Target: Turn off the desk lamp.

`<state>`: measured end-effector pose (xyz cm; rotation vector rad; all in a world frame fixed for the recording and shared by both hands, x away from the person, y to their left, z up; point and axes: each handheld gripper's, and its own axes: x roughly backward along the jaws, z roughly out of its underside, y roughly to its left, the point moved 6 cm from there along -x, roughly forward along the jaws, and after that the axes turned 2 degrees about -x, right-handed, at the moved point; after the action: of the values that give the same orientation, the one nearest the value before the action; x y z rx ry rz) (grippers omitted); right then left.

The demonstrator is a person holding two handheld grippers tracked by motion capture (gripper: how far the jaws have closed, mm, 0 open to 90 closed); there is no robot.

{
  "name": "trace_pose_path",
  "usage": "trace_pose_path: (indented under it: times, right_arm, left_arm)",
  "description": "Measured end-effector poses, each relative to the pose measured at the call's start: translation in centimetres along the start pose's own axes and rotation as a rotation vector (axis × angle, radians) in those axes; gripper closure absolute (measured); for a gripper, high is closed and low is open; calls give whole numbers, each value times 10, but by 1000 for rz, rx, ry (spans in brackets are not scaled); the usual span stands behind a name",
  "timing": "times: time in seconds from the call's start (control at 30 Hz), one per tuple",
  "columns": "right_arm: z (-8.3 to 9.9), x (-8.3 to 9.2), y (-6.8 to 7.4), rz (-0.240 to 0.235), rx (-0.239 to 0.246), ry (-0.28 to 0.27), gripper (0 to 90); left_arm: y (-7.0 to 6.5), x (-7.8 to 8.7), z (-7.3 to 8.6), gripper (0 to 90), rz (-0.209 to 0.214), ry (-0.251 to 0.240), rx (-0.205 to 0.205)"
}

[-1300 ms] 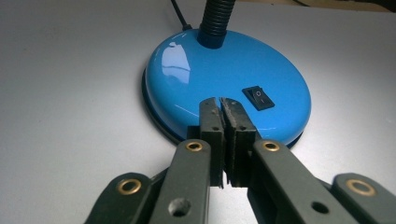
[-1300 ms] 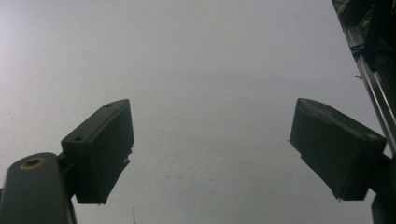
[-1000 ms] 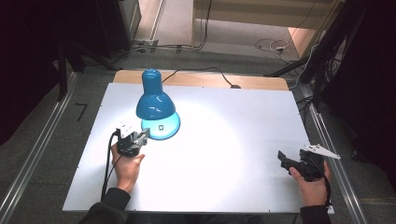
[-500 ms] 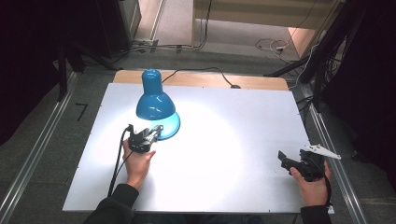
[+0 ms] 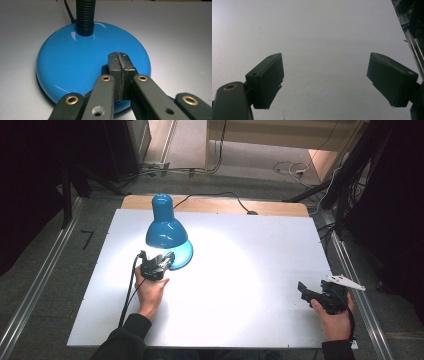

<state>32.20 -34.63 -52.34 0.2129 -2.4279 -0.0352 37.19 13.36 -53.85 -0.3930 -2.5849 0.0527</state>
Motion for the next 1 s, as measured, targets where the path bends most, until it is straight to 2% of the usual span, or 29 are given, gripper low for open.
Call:
trace_pose_path:
  times: [1.0]
  right_arm:
    - [0, 1, 1, -8, 1, 3, 127]
  left_arm:
    - [0, -3, -2, 900, 6, 6, -44]
